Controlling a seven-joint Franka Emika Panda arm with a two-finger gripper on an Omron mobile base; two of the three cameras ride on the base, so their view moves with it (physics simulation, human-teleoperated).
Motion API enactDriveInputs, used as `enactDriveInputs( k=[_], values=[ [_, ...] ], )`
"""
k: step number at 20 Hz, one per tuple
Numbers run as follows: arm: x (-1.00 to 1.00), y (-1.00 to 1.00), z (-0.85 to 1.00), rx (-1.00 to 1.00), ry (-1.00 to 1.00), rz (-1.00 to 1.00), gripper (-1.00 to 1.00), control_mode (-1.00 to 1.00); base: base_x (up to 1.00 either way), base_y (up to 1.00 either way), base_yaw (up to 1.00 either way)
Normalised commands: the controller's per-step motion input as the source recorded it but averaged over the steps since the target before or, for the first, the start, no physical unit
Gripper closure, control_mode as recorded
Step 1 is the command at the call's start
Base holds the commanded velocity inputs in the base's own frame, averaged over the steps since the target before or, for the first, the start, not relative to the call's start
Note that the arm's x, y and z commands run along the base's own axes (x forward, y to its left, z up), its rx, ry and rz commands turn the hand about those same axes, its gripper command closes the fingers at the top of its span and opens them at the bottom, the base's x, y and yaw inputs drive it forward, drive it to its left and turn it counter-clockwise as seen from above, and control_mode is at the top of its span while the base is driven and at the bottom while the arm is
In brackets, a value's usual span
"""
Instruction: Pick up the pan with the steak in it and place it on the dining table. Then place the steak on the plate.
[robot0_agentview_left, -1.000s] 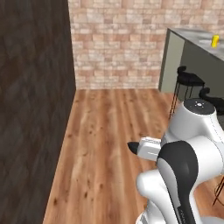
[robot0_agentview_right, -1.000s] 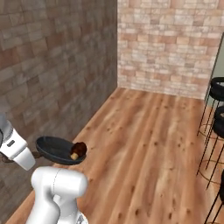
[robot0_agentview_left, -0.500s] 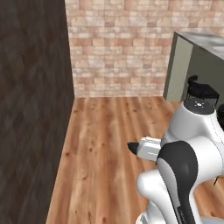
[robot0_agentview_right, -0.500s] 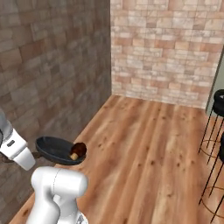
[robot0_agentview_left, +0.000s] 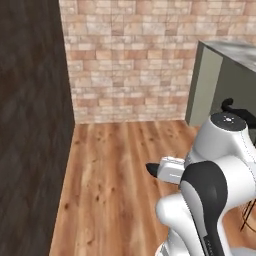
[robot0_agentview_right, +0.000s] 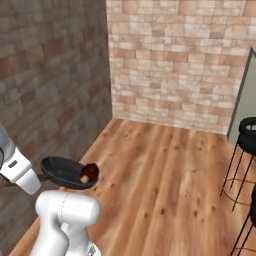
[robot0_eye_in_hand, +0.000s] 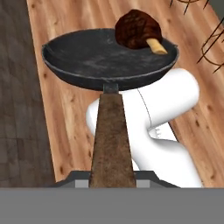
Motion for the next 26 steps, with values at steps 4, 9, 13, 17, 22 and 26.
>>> enactDriveInputs(
  k=[4, 9, 13, 17, 22, 26],
  values=[
    [0.0, 0.0, 0.0, 0.0, 0.0, 0.0, 1.0, 1.0, 0.71, 0.05, -0.27],
    [0.0, 0.0, 0.0, 0.0, 0.0, 0.0, 1.0, 1.0, 0.49, 0.08, -0.35],
    [0.0, 0.0, 0.0, 0.0, 0.0, 0.0, 1.0, 1.0, 0.25, 0.05, -0.42],
    [0.0, 0.0, 0.0, 0.0, 0.0, 0.0, 1.0, 1.0, 0.06, 0.0, -0.48],
    [0.0, 0.0, 0.0, 0.0, 0.0, 0.0, 1.0, 1.0, 0.04, 0.0, -0.48],
    [0.0, 0.0, 0.0, 0.0, 0.0, 0.0, 1.0, 1.0, 0.03, 0.0, -0.49]
  ],
)
